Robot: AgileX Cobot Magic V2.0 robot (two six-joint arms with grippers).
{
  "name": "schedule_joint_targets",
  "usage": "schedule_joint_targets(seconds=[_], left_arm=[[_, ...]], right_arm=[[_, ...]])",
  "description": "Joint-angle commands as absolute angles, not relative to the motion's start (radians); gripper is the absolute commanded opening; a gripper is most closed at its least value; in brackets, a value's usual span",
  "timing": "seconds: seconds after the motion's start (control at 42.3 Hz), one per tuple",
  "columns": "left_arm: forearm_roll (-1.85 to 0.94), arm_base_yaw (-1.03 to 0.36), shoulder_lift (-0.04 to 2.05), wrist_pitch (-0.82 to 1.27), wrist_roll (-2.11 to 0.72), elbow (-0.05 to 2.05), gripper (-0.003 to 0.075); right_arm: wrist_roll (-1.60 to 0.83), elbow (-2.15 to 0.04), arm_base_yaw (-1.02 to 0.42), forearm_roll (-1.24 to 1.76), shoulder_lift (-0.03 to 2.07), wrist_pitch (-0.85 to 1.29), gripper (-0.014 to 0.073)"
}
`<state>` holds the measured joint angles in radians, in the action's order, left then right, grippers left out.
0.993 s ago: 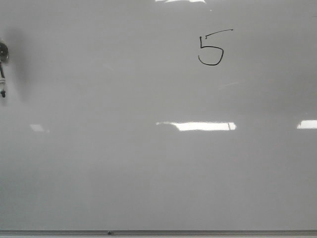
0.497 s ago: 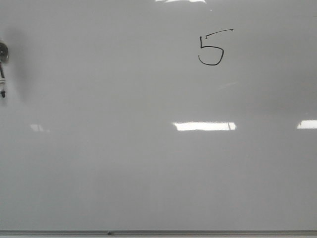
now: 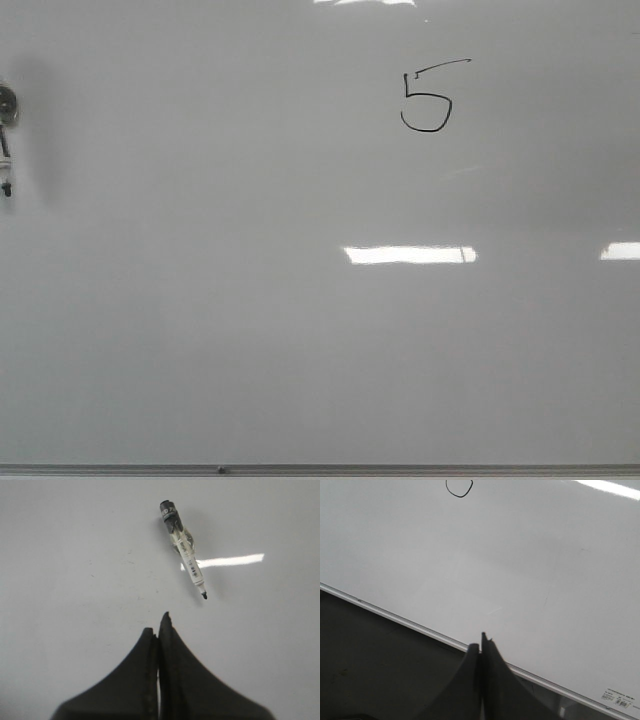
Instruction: Write number 5 on whiteboard
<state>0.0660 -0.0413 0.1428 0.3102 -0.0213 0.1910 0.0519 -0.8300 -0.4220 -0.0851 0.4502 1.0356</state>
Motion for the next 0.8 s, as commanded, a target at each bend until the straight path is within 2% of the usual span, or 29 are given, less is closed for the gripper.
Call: schedule_joint_targets(seconds=[0.0, 0.236, 0.78], left_arm=[[0.055, -0.017, 0.089, 0.121, -0.013, 0.129, -0.002], [0.04, 0.018, 0.024, -0.081, -0.013, -0.012, -0.002], [0.038, 0.052, -0.021, -0.081, -0.013, -0.012, -0.002]], right_arm=[[0.05, -0.851, -0.414, -0.093, 0.454, 0.976, -0.0069], [0.05, -0.851, -0.414, -0.093, 0.454, 0.976, -0.0069], [0.05, -0.851, -0.414, -0.093, 0.454, 0.976, -0.0069]])
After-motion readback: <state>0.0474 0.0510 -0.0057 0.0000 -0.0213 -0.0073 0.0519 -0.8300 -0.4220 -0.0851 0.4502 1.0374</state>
